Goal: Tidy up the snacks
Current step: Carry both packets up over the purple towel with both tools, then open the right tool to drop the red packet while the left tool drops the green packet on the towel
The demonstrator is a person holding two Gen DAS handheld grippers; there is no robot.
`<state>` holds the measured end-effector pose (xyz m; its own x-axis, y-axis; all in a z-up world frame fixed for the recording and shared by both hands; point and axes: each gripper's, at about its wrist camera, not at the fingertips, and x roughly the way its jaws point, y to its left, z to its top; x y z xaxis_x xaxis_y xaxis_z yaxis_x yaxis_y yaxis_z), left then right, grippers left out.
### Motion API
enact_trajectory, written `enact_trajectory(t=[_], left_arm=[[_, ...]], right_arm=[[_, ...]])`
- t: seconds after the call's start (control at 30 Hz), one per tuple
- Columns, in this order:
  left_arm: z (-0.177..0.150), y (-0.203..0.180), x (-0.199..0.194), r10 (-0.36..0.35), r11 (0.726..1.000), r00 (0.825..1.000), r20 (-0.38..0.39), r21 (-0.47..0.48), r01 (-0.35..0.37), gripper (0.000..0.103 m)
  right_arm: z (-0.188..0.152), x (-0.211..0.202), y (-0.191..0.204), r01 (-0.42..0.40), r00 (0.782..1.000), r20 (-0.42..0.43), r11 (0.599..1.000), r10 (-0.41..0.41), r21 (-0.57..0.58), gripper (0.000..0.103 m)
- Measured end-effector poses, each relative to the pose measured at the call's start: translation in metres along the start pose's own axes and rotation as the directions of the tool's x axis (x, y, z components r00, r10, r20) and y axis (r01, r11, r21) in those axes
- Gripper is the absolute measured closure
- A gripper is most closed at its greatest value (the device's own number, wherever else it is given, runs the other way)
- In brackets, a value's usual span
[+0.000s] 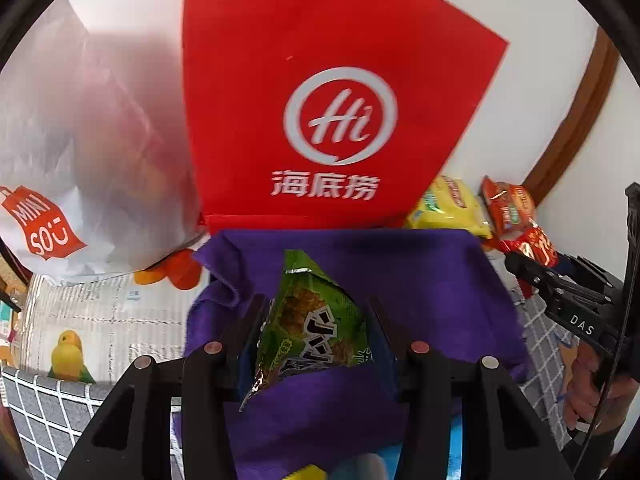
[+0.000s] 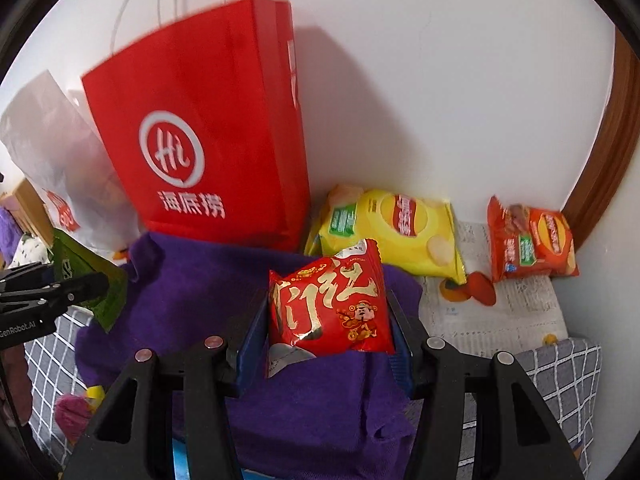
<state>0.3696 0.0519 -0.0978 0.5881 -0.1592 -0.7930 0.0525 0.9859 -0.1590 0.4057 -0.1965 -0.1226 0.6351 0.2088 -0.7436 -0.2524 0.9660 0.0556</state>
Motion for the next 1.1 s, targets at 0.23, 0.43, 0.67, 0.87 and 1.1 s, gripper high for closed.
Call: enact_trajectory(t=[0.23, 0.43, 0.67, 0.87, 1.1], left_arm=[[0.002, 0.017, 0.015, -0.016, 0.999, 0.999, -0.034, -0.047, 0.015, 0.057], [-0.002, 0.014, 0.026, -0.006, 1.000, 0.998, -0.062, -0.029, 0.004, 0.057], [-0.008, 0.006, 0.040, -0.013, 1.000, 0.994, -0.107, -0.008, 0.012, 0.057], [-0.011, 0.002, 0.048, -0.037, 0.999, 0.991, -0.125, -0.006, 0.037, 0.057], [-0.012, -0.001, 0.052, -0.056, 0.998, 0.990, -0.133, -0.011, 0.055, 0.057]], right_arm=[[-0.010, 0.027, -0.001, -0.014, 0.998, -0.066, 1.000, 0.015, 0.014, 0.049], [-0.019, 0.045, 0.007, -0.037, 0.994, -0.104, 0.999, 0.035, -0.010, 0.049], [-0.027, 0.060, 0.017, -0.045, 0.988, -0.153, 0.998, 0.038, -0.042, 0.048], [-0.029, 0.065, 0.021, -0.050, 0.985, -0.166, 0.998, 0.042, -0.044, 0.047], [-0.027, 0.065, 0.019, -0.049, 0.984, -0.173, 0.998, 0.043, -0.034, 0.043]])
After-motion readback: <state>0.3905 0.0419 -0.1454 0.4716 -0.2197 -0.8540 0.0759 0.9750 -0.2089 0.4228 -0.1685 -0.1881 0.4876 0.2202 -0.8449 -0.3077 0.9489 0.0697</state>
